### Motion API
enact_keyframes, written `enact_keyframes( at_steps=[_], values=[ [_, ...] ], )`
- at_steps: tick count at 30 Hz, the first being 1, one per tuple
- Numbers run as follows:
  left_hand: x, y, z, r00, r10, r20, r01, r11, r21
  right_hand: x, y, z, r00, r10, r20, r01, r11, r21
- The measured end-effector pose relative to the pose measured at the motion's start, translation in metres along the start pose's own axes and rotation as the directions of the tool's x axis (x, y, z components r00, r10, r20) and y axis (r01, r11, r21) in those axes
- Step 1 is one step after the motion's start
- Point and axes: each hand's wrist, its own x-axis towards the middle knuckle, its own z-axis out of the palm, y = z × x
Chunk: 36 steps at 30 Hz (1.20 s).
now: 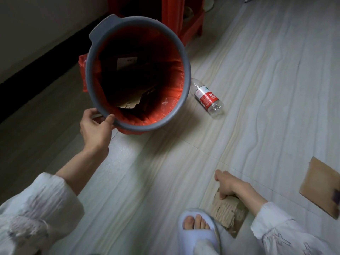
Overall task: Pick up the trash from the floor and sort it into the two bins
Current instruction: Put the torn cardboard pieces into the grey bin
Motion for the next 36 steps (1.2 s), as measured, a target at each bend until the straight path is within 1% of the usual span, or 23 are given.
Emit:
enact_keyframes(
  at_steps=[4,7,8,11,13,15,17,19,21,23,25,28,30,31,32,33,34,35,36],
  values=[
    [-0.007,-0.005,0.007,0.999,0.036,0.034,-0.036,0.999,0.012,-0.007,0.0,0.004,1.0,-0.01,-0.019,0.011,0.999,0.045],
    [-0.003,-0.005,0.004,0.998,0.047,0.051,-0.048,0.999,0.01,-0.009,0.0,0.006,1.0,0.001,-0.002,-0.001,1.0,0.002],
    [-0.002,-0.005,0.002,0.997,0.049,0.053,-0.05,0.999,0.009,-0.011,0.0,0.005,1.0,-0.002,-0.02,0.002,1.0,-0.008],
    [-0.004,-0.005,-0.001,0.997,0.05,0.064,-0.049,0.999,-0.002,-0.015,-0.004,-0.003,0.993,-0.007,-0.12,0.012,0.999,0.04],
    [-0.008,-0.005,-0.002,0.997,0.043,0.064,-0.042,0.999,-0.016,-0.026,-0.011,-0.017,0.959,-0.029,-0.283,0.062,0.992,0.107],
    [-0.013,-0.003,-0.001,0.997,0.039,0.073,-0.038,0.999,-0.015,-0.037,-0.017,-0.035,0.899,-0.044,-0.436,0.136,0.974,0.181],
    [-0.016,0.0,0.0,0.994,0.037,0.102,-0.035,0.999,-0.014,-0.061,-0.03,-0.06,0.807,-0.069,-0.587,0.252,0.939,0.235],
    [-0.015,0.004,0.002,0.992,0.037,0.125,-0.036,0.999,-0.012,-0.091,-0.046,-0.088,0.704,-0.062,-0.708,0.392,0.864,0.315],
    [-0.015,0.009,0.003,0.988,0.03,0.151,-0.028,1.0,-0.01,-0.121,-0.061,-0.115,0.611,-0.059,-0.79,0.538,0.763,0.359],
    [-0.016,0.015,0.003,0.981,0.023,0.192,-0.019,1.0,-0.024,-0.148,-0.079,-0.142,0.493,-0.078,-0.867,0.693,0.637,0.337],
    [-0.018,0.021,0.001,0.971,0.006,0.238,0.005,0.999,-0.044,-0.162,-0.099,-0.169,0.37,-0.072,-0.926,0.794,0.541,0.275],
    [-0.018,0.03,-0.004,0.959,-0.042,0.281,0.065,0.995,-0.073,-0.157,-0.13,-0.199,0.197,-0.017,-0.98,0.865,0.474,0.165],
    [-0.019,0.036,-0.009,0.95,-0.065,0.305,0.102,0.989,-0.109,-0.142,-0.15,-0.21,0.098,0.043,-0.994,0.889,0.446,0.107],
    [-0.021,0.038,-0.01,0.942,-0.08,0.325,0.126,0.984,-0.123,-0.134,-0.159,-0.211,0.059,0.059,-0.997,0.889,0.451,0.079],
    [-0.022,0.041,-0.012,0.937,-0.09,0.337,0.146,0.979,-0.143,-0.124,-0.168,-0.211,0.024,0.047,-0.999,0.886,0.462,0.043],
    [-0.023,0.042,-0.013,0.933,-0.1,0.345,0.164,0.973,-0.162,-0.113,-0.175,-0.208,0.006,0.015,-1.0,0.878,0.479,0.012],
    [-0.025,0.043,-0.015,0.93,-0.109,0.352,0.179,0.968,-0.175,-0.1,-0.179,-0.201,0.015,-0.029,-0.999,0.863,0.505,-0.001],
    [-0.026,0.043,-0.016,0.929,-0.115,0.353,0.191,0.963,-0.189,-0.088,-0.181,-0.193,0.052,-0.084,-0.995,0.839,0.544,-0.002],
    [-0.027,0.043,-0.016,0.928,-0.121,0.352,0.203,0.958,-0.205,-0.077,-0.178,-0.185,0.12,-0.151,-0.981,0.801,0.598,0.006]
  ],
)
